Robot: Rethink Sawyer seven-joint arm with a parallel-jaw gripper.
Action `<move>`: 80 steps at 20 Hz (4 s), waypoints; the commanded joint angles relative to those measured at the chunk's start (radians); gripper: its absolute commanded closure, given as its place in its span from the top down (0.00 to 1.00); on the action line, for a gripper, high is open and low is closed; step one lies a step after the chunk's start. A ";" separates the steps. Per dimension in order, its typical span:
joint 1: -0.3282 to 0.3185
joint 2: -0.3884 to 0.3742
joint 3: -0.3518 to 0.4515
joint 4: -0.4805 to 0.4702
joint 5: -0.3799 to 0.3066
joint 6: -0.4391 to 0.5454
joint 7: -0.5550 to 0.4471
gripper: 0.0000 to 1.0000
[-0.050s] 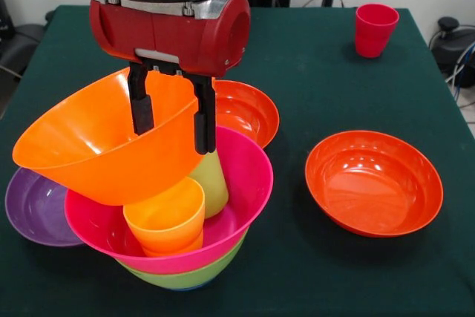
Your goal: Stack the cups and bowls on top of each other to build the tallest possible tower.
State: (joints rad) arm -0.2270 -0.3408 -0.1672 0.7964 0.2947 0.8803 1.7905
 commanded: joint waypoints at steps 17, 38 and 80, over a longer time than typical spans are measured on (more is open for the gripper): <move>-0.002 0.016 0.147 0.151 -0.097 -0.054 -0.104 1.00; 0.037 0.019 0.140 0.097 -0.088 0.009 -0.028 1.00; 0.105 0.038 -0.072 -0.267 -0.102 0.504 0.108 1.00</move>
State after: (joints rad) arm -0.1389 -0.2723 -0.1832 0.6698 0.2585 1.0038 1.7907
